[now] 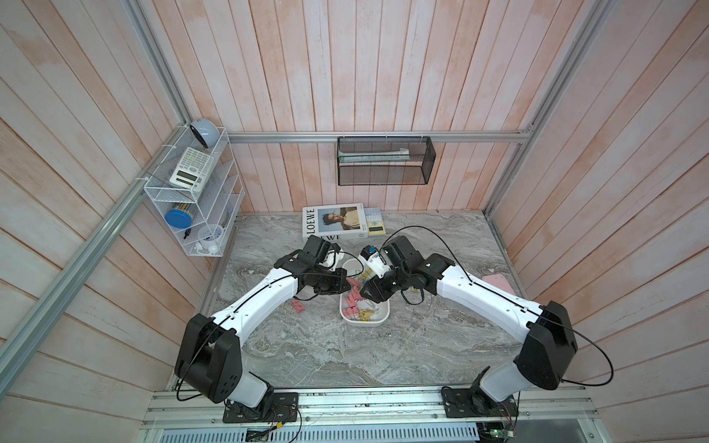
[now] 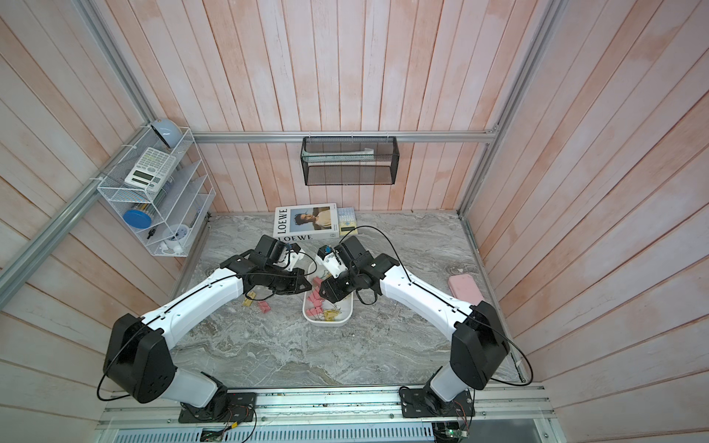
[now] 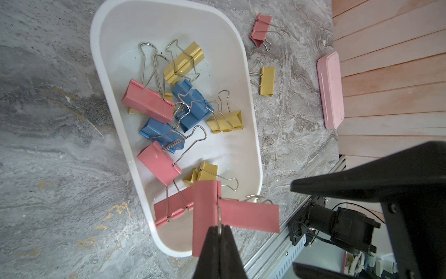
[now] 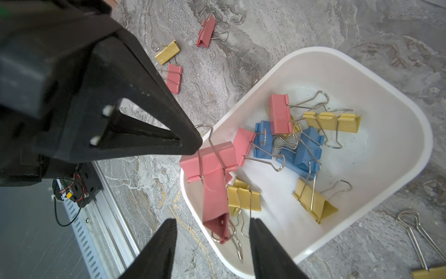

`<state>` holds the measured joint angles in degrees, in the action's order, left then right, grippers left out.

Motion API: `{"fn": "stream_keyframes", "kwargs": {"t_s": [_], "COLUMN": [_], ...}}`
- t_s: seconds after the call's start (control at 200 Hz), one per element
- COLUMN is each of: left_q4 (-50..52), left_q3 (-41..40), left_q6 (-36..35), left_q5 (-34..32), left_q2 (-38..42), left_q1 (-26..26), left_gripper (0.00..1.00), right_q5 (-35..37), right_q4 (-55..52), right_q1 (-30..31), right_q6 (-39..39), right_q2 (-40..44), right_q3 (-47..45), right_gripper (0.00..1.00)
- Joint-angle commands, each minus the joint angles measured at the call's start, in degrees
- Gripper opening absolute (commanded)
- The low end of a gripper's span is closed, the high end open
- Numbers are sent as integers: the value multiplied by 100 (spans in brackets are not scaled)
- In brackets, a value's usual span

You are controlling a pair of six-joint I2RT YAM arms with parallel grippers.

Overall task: Take out the binder clips from the storage box
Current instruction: Adjust the binder clip.

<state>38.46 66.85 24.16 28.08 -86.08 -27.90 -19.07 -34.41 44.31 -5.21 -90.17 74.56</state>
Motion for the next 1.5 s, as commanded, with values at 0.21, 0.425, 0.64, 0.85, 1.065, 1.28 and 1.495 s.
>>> {"fn": "stream_keyframes", "kwargs": {"t_s": [0.21, 0.425, 0.64, 0.85, 1.065, 1.28, 1.495], "left_q4": [68, 83, 84, 8, -293, -338, -280], "left_q3": [182, 190, 229, 213, 51, 43, 31], "left_q6": [-138, -150, -194, -150, 63, 78, 41], "left_q5": [119, 129, 264, 343, 364, 312, 182], "left_q2": [-30, -29, -41, -24, -109, -197, -212], "left_q1": [13, 19, 15, 4, -19, -115, -141], "left_gripper": [0, 0, 0, 0, 0, 0, 0], "right_q5": [56, 232, 393, -95, -469, -746, -863], "right_q4": [-395, -457, -366, -206, 637, 1023, 979], "right_q1": [139, 158, 124, -71, -2, -81, -96], "right_q6": [301, 297, 196, -185, -558, -862, -918], "right_q2": [-477, -564, -470, -474, -132, -34, -98], "right_q3": [353, 453, 342, 364, 178, 161, 310], "right_gripper": [49, 26, 14, 13, 13, 13, 13]}}
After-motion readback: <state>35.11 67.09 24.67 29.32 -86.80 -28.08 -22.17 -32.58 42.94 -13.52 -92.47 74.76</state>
